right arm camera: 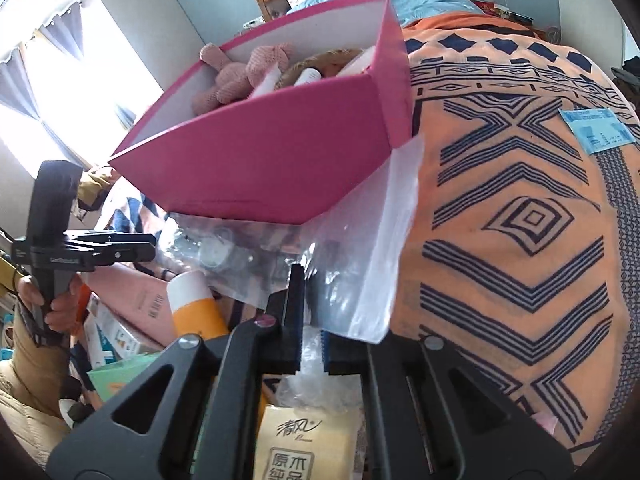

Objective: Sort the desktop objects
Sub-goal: 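Lift the watch bag with both grippers toward the pink box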

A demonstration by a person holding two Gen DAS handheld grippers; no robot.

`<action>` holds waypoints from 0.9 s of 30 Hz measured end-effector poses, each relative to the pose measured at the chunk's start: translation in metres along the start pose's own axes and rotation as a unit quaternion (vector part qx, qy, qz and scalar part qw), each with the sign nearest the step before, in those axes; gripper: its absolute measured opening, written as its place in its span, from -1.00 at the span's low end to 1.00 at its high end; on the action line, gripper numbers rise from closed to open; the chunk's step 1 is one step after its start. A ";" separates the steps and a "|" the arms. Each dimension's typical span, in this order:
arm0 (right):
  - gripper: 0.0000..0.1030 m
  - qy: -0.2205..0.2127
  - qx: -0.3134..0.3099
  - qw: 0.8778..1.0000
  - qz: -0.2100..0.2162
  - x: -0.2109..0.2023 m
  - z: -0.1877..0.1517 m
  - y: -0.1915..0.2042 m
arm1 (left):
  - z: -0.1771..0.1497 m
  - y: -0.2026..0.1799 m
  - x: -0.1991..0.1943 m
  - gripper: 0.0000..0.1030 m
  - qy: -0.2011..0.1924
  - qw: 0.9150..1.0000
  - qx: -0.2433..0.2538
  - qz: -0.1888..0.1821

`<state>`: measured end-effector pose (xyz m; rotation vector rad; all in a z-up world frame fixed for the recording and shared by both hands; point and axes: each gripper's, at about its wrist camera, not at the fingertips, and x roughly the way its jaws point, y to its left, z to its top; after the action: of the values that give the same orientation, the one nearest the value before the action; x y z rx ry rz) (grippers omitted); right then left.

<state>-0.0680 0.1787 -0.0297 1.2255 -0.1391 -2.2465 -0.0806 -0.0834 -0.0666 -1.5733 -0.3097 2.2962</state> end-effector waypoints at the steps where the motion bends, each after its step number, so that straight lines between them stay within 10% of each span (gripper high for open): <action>1: -0.84 0.001 -0.001 1.000 -0.001 0.001 0.000 0.000 | 0.002 -0.002 0.001 0.37 0.002 1.000 0.003 0.006; 10: -0.81 0.011 0.018 1.000 0.006 0.007 -0.005 -0.010 | 0.005 -0.013 0.006 0.59 0.004 0.999 0.008 -0.042; 16: -0.81 0.008 0.018 1.000 0.021 0.005 -0.005 -0.007 | -0.003 -0.014 -0.014 0.09 -0.024 0.995 -0.010 -0.094; 20: -0.81 0.001 0.014 1.000 0.025 0.002 -0.005 -0.002 | -0.006 -0.016 -0.033 -0.60 -0.059 0.995 -0.011 -0.082; 27: -0.82 -0.022 0.012 0.998 0.050 -0.013 -0.003 0.007 | -0.009 -0.019 -0.058 -0.70 -0.102 0.993 0.006 -0.053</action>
<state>-0.0575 0.1807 -0.0191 1.1577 -0.2398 -2.1919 -0.0506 -0.0883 -0.0133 -1.2865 -0.4182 2.3730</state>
